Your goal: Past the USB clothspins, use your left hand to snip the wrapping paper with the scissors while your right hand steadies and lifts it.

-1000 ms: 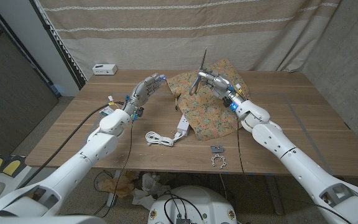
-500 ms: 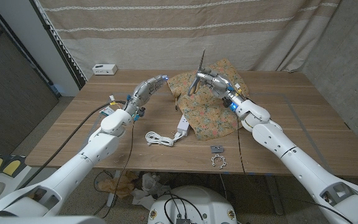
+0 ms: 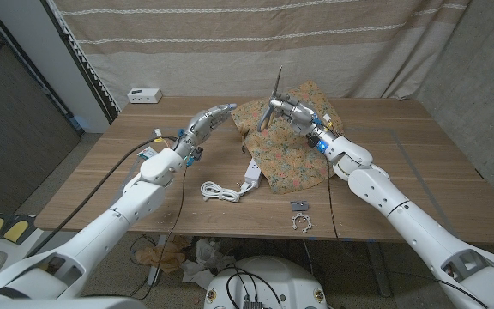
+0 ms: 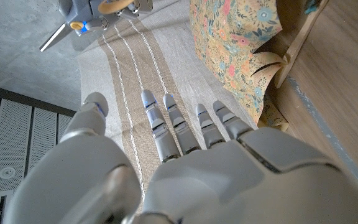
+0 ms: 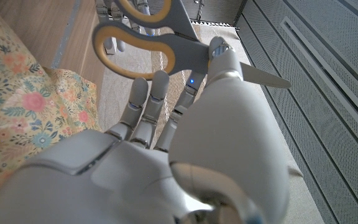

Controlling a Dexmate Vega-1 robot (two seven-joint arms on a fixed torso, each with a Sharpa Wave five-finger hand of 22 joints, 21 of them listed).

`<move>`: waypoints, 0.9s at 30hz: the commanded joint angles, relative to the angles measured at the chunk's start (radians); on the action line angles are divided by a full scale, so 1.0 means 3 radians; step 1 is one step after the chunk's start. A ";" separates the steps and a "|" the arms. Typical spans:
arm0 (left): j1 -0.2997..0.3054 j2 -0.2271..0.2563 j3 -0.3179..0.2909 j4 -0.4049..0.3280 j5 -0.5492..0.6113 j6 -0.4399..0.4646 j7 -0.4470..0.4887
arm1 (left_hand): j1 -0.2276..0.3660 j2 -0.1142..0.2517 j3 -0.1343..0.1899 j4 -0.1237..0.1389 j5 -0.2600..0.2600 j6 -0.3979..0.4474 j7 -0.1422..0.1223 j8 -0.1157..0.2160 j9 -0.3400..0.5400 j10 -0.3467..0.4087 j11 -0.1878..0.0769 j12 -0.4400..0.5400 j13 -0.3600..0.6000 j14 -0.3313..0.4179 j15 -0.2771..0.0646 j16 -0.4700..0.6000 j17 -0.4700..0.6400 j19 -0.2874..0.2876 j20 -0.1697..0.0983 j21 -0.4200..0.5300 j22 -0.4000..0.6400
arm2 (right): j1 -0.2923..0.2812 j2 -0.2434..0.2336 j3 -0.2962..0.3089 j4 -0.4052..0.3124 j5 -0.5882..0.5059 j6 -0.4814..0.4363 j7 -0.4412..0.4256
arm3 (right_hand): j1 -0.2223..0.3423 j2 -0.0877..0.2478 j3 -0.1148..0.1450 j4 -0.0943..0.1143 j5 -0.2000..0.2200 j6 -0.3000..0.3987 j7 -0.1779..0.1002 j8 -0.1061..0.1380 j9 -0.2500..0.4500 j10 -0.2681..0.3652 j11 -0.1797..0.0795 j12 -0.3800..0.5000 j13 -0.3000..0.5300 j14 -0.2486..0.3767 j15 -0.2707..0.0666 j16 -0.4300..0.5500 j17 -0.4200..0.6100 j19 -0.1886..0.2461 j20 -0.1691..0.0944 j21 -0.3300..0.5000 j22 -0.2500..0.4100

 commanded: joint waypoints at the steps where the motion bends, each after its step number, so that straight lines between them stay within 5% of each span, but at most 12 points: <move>1: -0.0102 -0.0022 0.0071 0.0088 -0.0071 -0.0023 -0.0272 | 0.0075 -0.0003 -0.0036 0.0001 0.0031 0.0030 0.0000 -0.0025 0.0010 -0.0209 0.0006 -0.0037 0.0047 -0.0074 -0.0429 -0.0014 0.0019 -0.0043 -0.0011 -0.0012 0.0016 | 0.0038 0.0008 -0.0011 0.0000 -0.0012 0.0033 0.0058 | 0.0115 0.0137 0.0018 0.0020 0.0009 0.0026 0.0013 -0.0001 0.0029 0.0561 -0.0035 0.0023 0.0052 0.0015 -0.0572 -0.0001 0.0010 0.0009 -0.0547 0.0006 -0.0016; 22: -0.0209 -0.0018 0.0155 0.0040 -0.0033 0.0108 -0.0374 | 0.0310 0.0031 -0.0005 -0.0016 0.0072 0.0065 0.0002 -0.0044 0.0011 -0.0433 -0.0008 -0.0019 0.0097 -0.0232 -0.0413 -0.0027 0.0019 -0.0106 -0.0050 -0.0020 0.0013 | 0.0140 0.0039 -0.0051 0.0088 -0.0040 0.0058 0.0179 | 0.0124 0.0138 0.0025 0.0021 -0.0006 0.0027 0.0028 -0.0005 0.0046 0.0562 -0.0016 0.0024 0.0068 0.0025 -0.0573 -0.0033 -0.0022 0.0016 -0.0547 0.0011 -0.0075; 27: -0.0225 -0.0017 0.0164 0.0040 -0.0002 0.0097 -0.0370 | 0.0346 0.0012 -0.0018 -0.0011 0.0079 0.0086 0.0060 -0.0041 0.0012 -0.0434 -0.0015 -0.0001 0.0109 -0.0297 -0.0388 -0.0030 0.0021 -0.0167 -0.0071 -0.0033 0.0013 | 0.0161 0.0039 -0.0060 0.0107 -0.0046 0.0046 0.0205 | 0.0125 0.0135 0.0025 0.0022 -0.0012 0.0032 0.0030 -0.0006 0.0048 0.0564 -0.0016 0.0026 0.0074 0.0031 -0.0573 -0.0040 -0.0034 0.0017 -0.0547 0.0012 -0.0092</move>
